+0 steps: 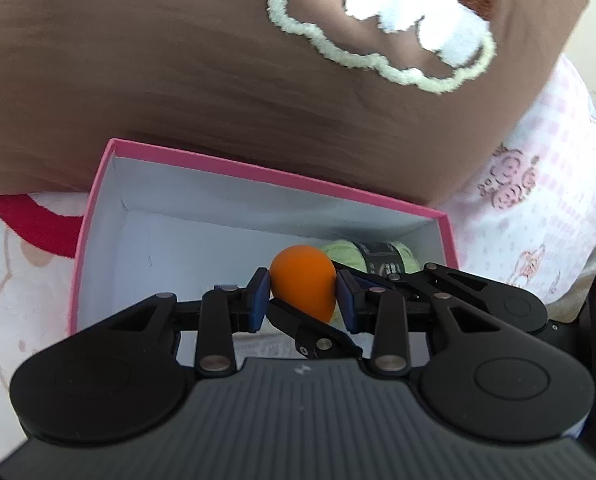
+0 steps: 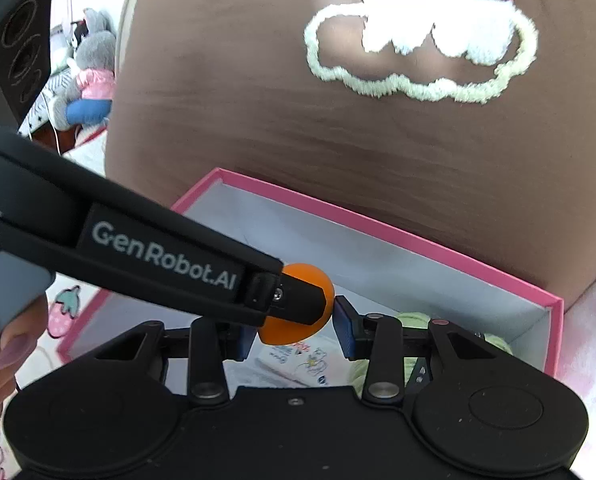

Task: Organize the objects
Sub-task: 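Lower the sponge into the pink box beside the yarn and open the left tool, then withdraw the left tool from the pink box and raise it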

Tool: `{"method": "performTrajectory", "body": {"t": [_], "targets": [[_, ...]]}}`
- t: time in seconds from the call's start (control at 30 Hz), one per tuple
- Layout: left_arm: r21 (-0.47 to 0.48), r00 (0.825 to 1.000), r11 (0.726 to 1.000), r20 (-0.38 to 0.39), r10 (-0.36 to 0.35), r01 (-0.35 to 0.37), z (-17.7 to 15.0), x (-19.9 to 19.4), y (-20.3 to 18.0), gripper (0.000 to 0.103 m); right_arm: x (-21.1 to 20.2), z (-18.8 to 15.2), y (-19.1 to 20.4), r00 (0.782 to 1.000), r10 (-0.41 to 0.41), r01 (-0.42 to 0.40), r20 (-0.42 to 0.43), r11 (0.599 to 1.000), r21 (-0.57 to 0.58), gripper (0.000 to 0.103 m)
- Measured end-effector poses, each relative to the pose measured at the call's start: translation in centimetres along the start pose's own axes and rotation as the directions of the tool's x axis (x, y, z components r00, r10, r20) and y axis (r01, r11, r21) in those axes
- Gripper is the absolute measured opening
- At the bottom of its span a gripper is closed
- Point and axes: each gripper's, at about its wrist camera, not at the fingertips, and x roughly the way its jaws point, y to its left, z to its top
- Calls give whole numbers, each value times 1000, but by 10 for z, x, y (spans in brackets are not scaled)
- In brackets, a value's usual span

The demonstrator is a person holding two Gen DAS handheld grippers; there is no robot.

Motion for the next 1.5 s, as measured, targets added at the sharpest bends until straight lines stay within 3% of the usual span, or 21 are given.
{"method": "performTrajectory", "body": {"t": [0.23,0.7,0.97,1.07,1.3,1.5], "targets": [[-18,1000,1000,10,-5,5,2,23,9,35,24,7,-3,997,-53,53,-62,999,-8,44],[-42,1000,999,-12,-12,12,5,48,21,35,49,4,0,991,-85,82,-102,996,-35,44],[-71,999,997,-32,-24,22,5,59,23,35,53,-3,9,982,-167,158,-89,982,-103,45],[-54,1000,999,-9,0,0,2,55,19,39,50,-4,6,969,-227,219,-94,971,-91,45],[65,998,997,26,49,-50,-5,21,1,42,13,-19,3,983,-179,179,-35,984,6,45],[109,997,991,22,73,-75,-17,-17,0,42,-23,-33,14,995,-104,104,0,993,49,46]]}}
